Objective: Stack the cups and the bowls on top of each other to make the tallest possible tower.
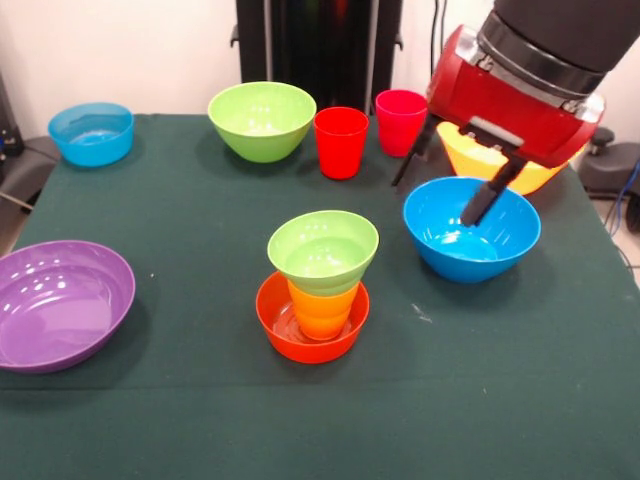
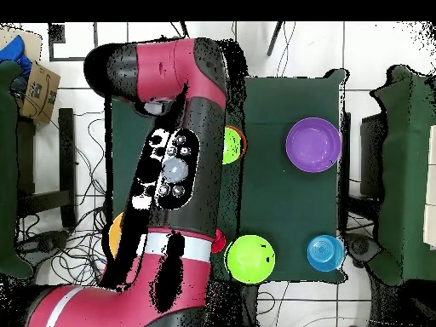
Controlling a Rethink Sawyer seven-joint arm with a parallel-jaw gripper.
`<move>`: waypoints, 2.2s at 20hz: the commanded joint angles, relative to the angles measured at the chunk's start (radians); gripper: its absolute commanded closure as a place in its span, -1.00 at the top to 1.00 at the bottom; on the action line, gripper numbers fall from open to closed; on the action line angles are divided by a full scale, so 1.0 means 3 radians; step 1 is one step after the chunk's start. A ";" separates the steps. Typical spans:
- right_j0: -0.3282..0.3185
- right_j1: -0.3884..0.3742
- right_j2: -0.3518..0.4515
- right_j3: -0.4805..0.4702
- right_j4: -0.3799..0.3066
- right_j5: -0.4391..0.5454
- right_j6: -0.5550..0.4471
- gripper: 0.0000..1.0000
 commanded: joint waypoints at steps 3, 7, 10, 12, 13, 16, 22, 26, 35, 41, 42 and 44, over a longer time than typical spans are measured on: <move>0.0054 0.0104 0.0253 0.0589 0.0266 -0.0435 0.1079 1.00; 0.0038 0.0111 0.0310 0.0736 0.0350 -0.0625 0.1065 1.00; 0.0012 0.0078 0.0369 0.0800 0.0366 -0.0727 0.0924 1.00; 0.0015 0.0049 0.0359 0.0813 0.0365 -0.0716 0.0860 1.00; 0.0023 0.0014 0.0351 0.0839 0.0367 -0.0689 0.0827 1.00; 0.0029 -0.0109 0.0332 0.0908 0.0362 -0.0600 0.0710 1.00; 0.0065 -0.0611 0.0292 0.1087 0.0359 -0.0101 0.0386 1.00; 0.0032 -0.0901 0.0390 0.1273 0.0397 0.0147 0.0151 1.00; -0.0079 -0.1057 0.0587 0.1786 0.0379 -0.0213 0.0016 1.00; -0.0219 -0.1069 0.0724 0.2090 0.0279 -0.0751 -0.0062 1.00; -0.0212 -0.1073 0.0709 0.2096 0.0228 -0.0777 -0.0027 1.00; -0.0193 -0.1081 0.0675 0.2112 0.0131 -0.0841 0.0017 1.00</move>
